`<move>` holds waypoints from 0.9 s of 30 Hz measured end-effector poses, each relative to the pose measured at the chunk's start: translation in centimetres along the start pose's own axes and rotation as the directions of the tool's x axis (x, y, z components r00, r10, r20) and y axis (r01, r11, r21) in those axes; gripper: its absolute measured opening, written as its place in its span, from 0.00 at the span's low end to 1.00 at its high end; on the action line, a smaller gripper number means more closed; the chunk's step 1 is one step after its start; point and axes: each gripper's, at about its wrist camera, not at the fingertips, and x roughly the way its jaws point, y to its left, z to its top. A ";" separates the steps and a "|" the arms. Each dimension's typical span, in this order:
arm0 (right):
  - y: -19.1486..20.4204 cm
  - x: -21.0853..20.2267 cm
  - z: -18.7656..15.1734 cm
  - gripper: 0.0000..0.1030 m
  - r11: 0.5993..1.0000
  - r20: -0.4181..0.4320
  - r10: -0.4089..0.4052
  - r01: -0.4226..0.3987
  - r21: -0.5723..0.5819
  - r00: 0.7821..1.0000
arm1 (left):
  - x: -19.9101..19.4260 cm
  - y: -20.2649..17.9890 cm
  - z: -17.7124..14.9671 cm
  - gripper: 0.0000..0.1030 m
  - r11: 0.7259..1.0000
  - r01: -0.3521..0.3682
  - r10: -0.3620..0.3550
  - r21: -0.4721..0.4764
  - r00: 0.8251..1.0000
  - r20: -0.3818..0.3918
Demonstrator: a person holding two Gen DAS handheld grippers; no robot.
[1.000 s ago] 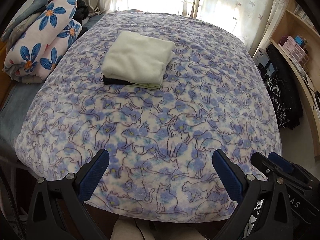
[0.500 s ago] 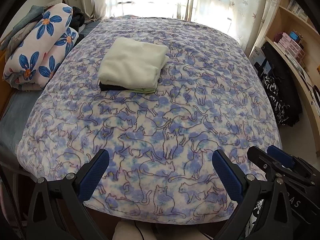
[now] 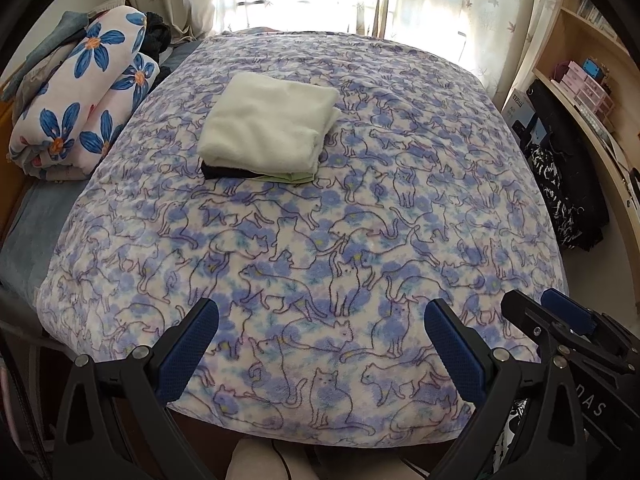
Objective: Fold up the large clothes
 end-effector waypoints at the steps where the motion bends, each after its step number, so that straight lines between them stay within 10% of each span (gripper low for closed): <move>1: 0.0 0.0 0.0 0.58 1.000 0.001 -0.001 0.001 0.000 1.000 | 0.1 0.0 0.0 0.99 1.000 -0.007 0.007 0.001 1.000 -0.004; 27: -0.5 0.6 -0.5 0.58 1.000 -0.015 -0.008 0.008 0.002 1.000 | 0.8 0.2 -0.6 0.99 1.000 -0.014 0.014 0.000 1.000 -0.027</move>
